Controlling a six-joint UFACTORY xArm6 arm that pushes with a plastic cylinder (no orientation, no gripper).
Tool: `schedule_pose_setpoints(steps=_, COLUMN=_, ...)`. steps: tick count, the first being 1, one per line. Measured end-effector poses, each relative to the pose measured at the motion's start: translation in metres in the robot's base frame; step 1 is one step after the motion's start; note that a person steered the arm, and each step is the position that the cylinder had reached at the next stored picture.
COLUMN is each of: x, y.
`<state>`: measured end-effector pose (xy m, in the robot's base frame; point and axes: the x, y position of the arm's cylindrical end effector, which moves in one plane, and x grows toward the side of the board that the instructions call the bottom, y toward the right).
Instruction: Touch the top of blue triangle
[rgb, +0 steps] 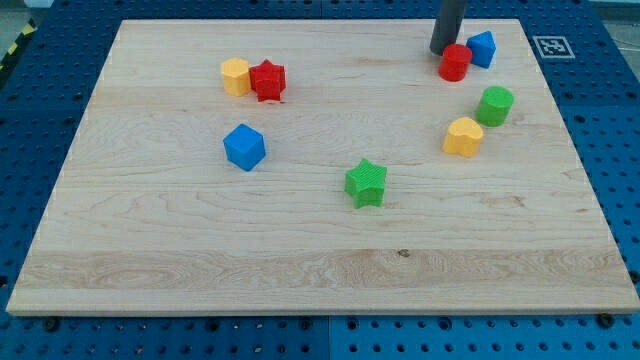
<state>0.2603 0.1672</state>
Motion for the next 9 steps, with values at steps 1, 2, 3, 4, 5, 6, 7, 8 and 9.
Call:
schedule_pose_setpoints(steps=1, x=-0.004, y=0.001)
schedule_pose_setpoints(steps=2, x=-0.019, y=0.025)
schedule_pose_setpoints(steps=3, x=-0.021, y=0.049)
schedule_pose_setpoints(steps=4, x=-0.021, y=0.068)
schedule_pose_setpoints(steps=5, x=-0.021, y=0.078)
schedule_pose_setpoints(steps=6, x=-0.021, y=0.079)
schedule_pose_setpoints(steps=7, x=-0.014, y=0.079)
schedule_pose_setpoints(steps=8, x=-0.008, y=0.079)
schedule_pose_setpoints(steps=9, x=-0.005, y=0.078)
